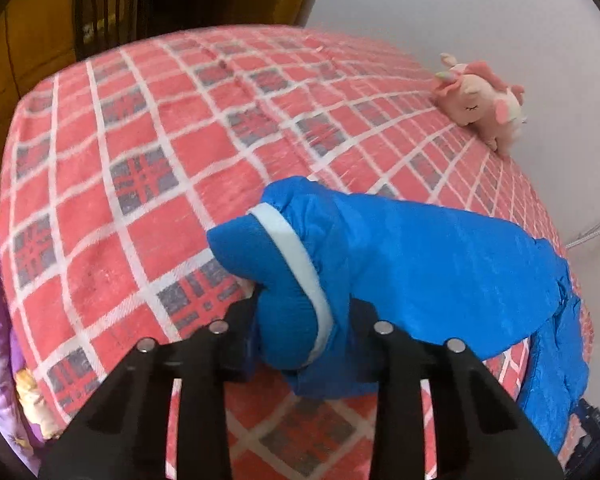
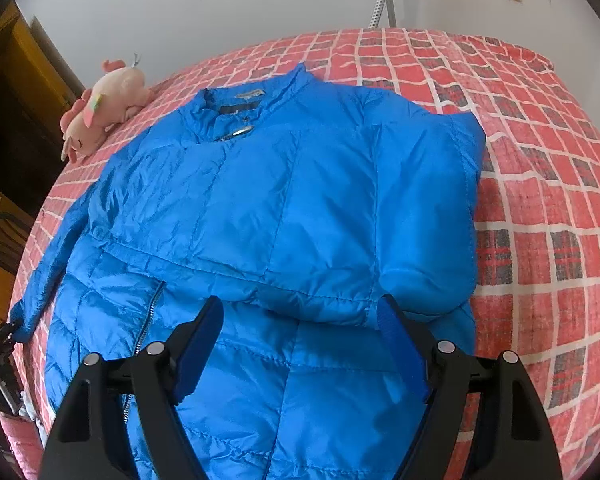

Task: Fold large clothes
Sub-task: 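Grasp the sleeve cuff with the left gripper and fold it across the body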

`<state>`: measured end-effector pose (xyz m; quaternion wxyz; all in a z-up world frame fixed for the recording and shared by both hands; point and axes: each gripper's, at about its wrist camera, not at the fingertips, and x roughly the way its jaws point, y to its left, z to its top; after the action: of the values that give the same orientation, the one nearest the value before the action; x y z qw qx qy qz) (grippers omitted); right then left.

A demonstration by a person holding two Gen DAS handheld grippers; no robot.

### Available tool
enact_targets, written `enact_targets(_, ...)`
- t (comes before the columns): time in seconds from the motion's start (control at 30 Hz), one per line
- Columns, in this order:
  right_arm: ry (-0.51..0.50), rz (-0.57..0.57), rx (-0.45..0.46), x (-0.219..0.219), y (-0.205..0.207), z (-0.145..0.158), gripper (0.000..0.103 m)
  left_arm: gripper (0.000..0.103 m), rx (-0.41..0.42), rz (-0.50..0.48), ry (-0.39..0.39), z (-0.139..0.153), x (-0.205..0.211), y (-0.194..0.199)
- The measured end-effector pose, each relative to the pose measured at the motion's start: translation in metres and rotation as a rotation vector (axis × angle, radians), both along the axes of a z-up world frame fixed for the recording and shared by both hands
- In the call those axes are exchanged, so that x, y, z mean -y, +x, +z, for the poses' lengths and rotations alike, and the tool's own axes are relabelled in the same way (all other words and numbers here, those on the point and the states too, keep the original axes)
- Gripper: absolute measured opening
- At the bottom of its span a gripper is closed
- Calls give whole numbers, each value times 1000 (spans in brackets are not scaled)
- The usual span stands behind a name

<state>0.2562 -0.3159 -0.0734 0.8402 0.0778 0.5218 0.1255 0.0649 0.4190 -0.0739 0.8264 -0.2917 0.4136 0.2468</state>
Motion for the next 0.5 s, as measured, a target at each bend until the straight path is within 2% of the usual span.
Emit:
enact_targets(0.23,4,-20,8,7,-1,4,79,28,125,-55,79,55,38,5)
enact_targets(0.4,7,-28,22,12,-3,9,79,28,233,-207,142,108,102,30)
enact_targets(0.5,-8,-32,32,13,-4,11,79,28,269,-315,162,125,148,57)
